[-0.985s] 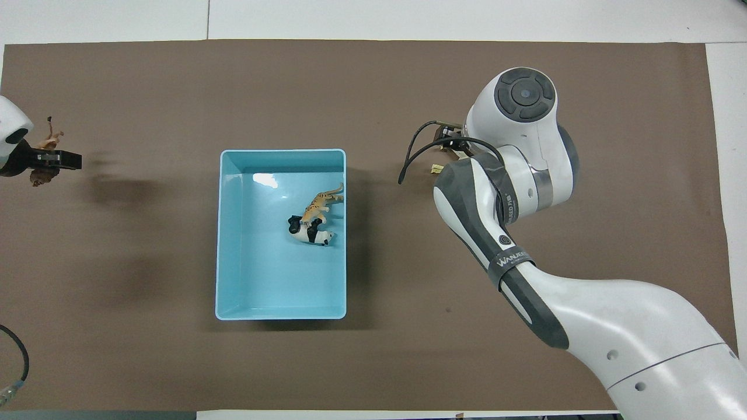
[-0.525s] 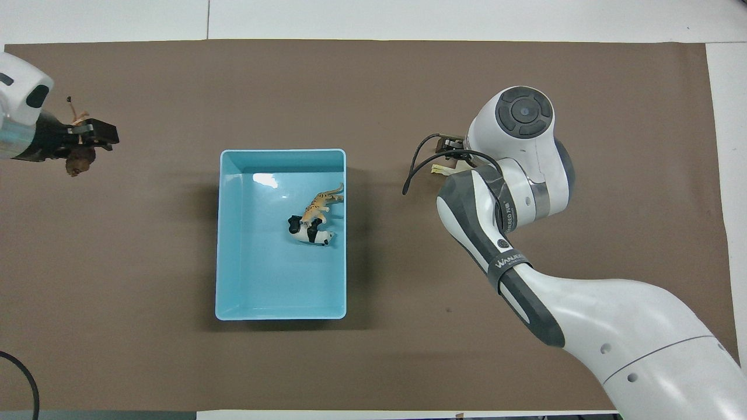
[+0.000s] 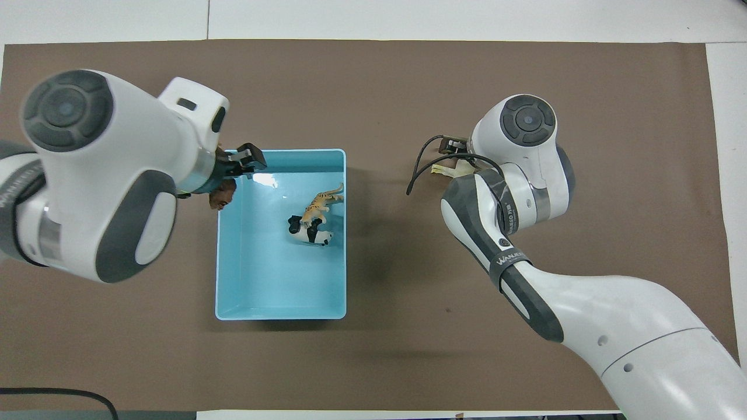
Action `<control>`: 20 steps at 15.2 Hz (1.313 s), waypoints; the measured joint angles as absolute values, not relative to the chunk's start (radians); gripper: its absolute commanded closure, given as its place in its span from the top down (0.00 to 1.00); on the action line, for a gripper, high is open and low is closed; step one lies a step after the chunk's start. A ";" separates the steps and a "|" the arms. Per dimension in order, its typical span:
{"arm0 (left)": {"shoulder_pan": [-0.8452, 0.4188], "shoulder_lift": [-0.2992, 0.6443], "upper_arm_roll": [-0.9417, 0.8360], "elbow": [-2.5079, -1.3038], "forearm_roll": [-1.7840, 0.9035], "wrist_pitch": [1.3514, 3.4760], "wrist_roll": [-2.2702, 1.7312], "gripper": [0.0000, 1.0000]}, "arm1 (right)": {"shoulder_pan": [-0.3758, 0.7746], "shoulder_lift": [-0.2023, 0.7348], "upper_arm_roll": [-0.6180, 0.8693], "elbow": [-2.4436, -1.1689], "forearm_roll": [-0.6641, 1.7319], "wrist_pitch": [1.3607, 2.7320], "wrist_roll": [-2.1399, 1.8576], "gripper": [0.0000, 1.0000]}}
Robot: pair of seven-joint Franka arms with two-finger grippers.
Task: Put all toys into storage box
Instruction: 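Drop the brown horse into the box while the right gripper grasps the cream horse, then lower the cream horse into the box and open the right gripper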
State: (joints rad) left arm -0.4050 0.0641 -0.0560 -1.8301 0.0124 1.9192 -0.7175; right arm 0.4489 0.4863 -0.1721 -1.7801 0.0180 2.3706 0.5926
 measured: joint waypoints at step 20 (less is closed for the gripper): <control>0.063 -0.073 -0.004 -1.748 0.015 1.740 -0.069 1.00 | 0.540 0.449 -0.127 -1.306 0.148 1.897 0.838 0.00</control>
